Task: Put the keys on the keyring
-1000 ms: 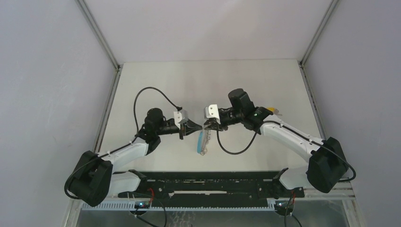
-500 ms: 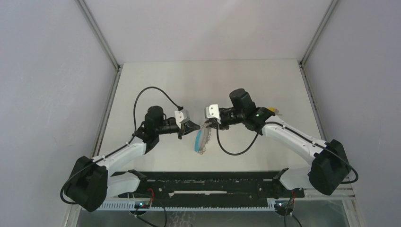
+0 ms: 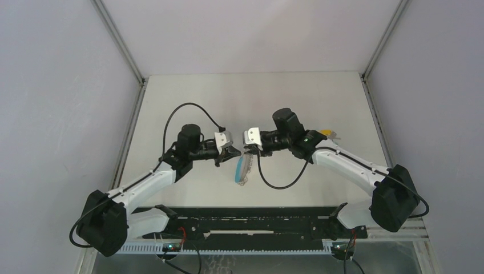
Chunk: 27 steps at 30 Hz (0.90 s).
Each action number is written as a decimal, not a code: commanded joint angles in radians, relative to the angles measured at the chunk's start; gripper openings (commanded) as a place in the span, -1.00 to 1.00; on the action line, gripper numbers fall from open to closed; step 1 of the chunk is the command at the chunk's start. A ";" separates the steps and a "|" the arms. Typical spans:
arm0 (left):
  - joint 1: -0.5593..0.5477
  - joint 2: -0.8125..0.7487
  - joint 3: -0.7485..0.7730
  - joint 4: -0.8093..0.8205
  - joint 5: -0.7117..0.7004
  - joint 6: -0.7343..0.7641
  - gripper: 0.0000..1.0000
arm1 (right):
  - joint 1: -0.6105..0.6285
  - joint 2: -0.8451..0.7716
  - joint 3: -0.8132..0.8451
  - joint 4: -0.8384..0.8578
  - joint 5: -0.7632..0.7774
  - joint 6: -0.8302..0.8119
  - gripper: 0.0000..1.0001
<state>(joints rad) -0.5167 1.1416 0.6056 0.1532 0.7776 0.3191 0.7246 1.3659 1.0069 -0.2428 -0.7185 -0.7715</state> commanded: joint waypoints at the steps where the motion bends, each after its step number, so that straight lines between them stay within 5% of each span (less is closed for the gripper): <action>1: -0.016 -0.041 0.065 -0.054 -0.032 0.047 -0.99 | 0.011 0.009 0.006 0.057 0.005 -0.022 -0.55; 27: -0.050 -0.045 0.105 -0.137 -0.066 0.082 -1.00 | 0.042 0.061 0.033 0.031 0.014 -0.029 -0.68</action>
<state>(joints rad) -0.5545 1.1099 0.6445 0.0307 0.7250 0.3779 0.7547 1.4254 1.0069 -0.2283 -0.6983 -0.7879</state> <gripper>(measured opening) 0.008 0.167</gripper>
